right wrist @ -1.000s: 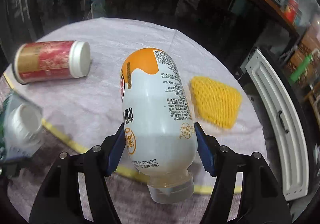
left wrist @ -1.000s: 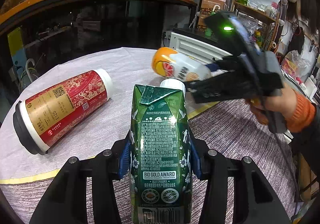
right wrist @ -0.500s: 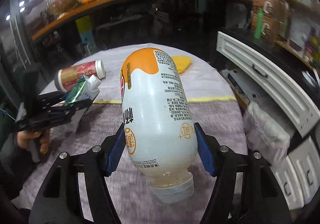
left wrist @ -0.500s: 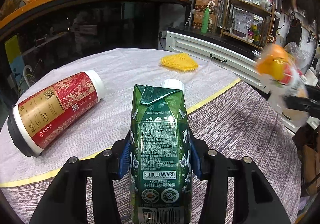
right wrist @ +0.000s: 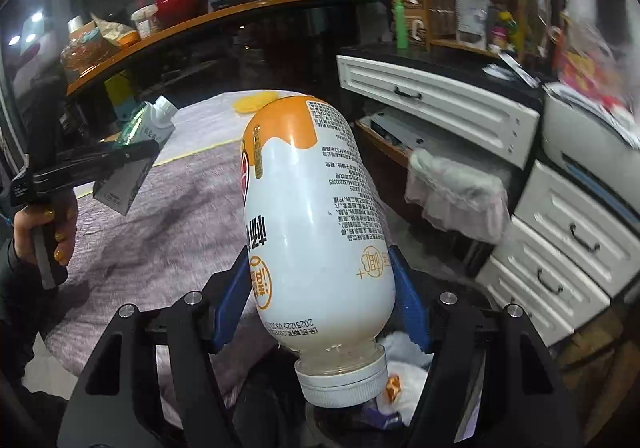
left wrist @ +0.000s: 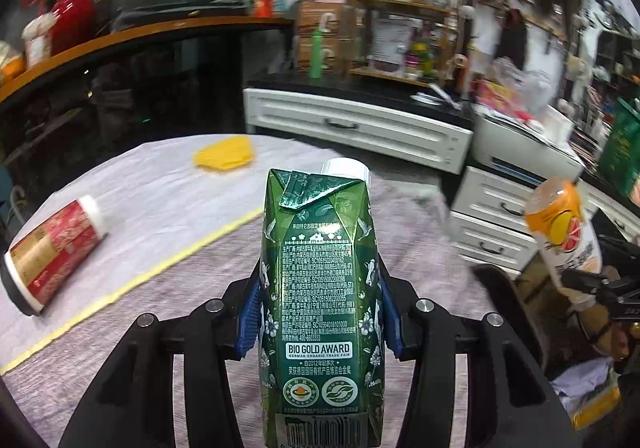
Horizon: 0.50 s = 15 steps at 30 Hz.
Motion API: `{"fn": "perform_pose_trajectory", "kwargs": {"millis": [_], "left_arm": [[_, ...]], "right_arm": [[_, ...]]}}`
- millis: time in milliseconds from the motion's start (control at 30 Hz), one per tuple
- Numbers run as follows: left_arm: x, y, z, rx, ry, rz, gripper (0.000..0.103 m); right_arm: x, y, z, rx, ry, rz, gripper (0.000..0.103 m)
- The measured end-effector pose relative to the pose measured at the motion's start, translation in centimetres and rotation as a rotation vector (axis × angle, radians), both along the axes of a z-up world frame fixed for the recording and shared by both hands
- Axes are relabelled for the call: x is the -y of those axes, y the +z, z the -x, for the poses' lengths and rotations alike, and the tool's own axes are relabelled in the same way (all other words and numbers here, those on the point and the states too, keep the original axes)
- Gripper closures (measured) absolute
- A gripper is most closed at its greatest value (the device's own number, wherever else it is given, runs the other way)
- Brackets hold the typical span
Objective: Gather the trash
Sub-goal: 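Carry the white bottle over the bin and open the right gripper while the left gripper carries the carton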
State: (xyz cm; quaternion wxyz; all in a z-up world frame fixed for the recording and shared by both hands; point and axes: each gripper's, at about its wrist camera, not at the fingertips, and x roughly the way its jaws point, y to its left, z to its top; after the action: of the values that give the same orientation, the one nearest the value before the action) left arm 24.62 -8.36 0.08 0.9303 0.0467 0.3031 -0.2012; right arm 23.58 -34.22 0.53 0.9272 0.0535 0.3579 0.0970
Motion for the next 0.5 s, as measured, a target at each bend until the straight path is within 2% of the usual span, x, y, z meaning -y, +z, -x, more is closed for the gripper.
{"fn": "perform_pose_trajectory", "kwargs": {"millis": [200, 400, 500], "left_arm": [[5.6, -0.2, 3.3, -0.019, -0.123, 0.042, 0.055], [10.3, -1.4, 5.5, -0.062, -0.226, 0.070, 0.055], [12.7, -2.5, 6.2, -0.082, -0.267, 0.056, 0.055]], "right_arm": [[3.3, -4.0, 3.4, -0.076, -0.090, -0.038, 0.037], [5.1, -9.5, 3.6, -0.204, -0.161, -0.063, 0.037], [5.6, -12.3, 3.0, -0.269, -0.184, -0.057, 0.037]]}}
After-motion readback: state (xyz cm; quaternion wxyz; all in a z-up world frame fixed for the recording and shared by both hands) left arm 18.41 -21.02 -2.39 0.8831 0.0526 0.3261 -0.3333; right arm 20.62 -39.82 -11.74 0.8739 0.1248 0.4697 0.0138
